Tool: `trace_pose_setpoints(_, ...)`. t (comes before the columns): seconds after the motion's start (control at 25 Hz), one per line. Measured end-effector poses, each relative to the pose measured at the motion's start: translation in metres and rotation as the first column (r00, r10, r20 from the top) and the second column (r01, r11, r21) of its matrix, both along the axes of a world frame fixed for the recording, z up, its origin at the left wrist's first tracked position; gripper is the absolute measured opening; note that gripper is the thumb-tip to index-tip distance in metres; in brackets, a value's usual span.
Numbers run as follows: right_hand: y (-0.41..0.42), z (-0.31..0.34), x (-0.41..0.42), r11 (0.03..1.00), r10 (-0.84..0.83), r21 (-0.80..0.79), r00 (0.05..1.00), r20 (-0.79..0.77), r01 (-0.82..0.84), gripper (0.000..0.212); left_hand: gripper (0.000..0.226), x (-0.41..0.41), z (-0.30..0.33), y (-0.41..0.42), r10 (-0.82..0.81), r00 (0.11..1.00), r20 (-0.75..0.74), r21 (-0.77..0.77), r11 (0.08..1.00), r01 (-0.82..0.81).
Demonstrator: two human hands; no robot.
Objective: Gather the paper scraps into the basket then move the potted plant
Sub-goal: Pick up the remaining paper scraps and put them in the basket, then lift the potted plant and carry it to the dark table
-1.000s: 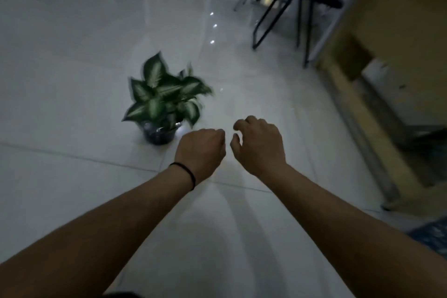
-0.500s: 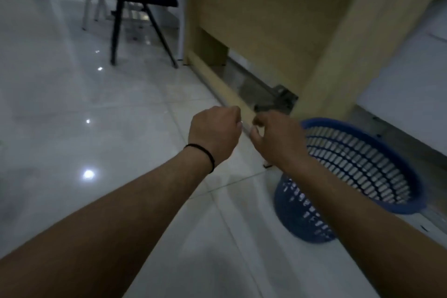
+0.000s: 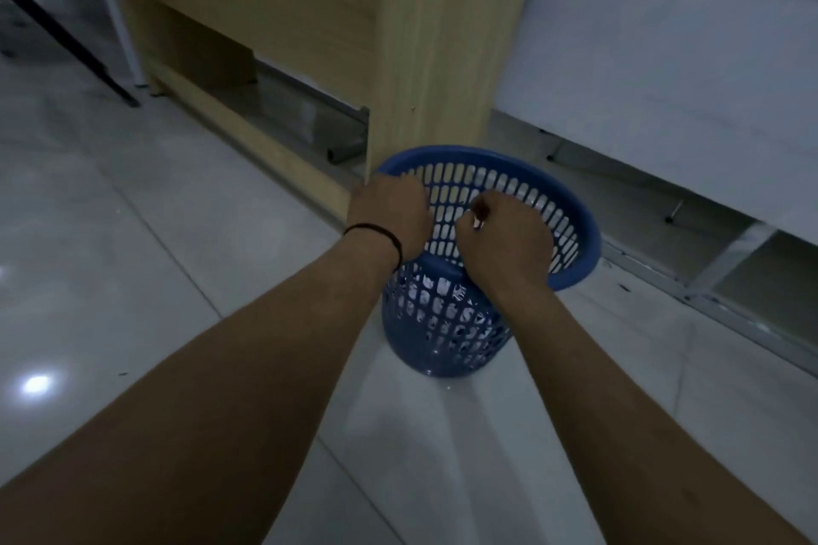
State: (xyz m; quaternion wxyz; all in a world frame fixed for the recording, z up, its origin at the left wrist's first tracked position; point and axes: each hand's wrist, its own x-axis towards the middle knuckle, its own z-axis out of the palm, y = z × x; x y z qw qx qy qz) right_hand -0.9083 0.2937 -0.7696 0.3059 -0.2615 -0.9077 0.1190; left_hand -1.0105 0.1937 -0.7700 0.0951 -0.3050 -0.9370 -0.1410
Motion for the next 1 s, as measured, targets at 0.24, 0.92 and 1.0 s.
trace_pose_setpoints(0.24,-0.051,-0.001,-0.023,0.988,0.14,0.062,0.99,-0.014,-0.139,0.03,0.048,0.004,-0.015,-0.066,-0.051,0.995,-0.086,0.117,0.991,0.061)
trace_pose_setpoints(0.92,-0.444,-0.01,0.007,0.419,0.751,0.322,0.523,0.402,-0.849,0.032,0.048,0.133,-0.008,-0.524,0.513,0.858,-0.043,-0.23,0.83,-0.508)
trace_pose_setpoints(1.0,-0.488,0.007,0.018,0.297,0.764,0.314,0.421,0.489,-0.902,0.035,0.045,0.166,0.008,-0.569,0.575,0.818,-0.028,-0.181,0.802,-0.57)
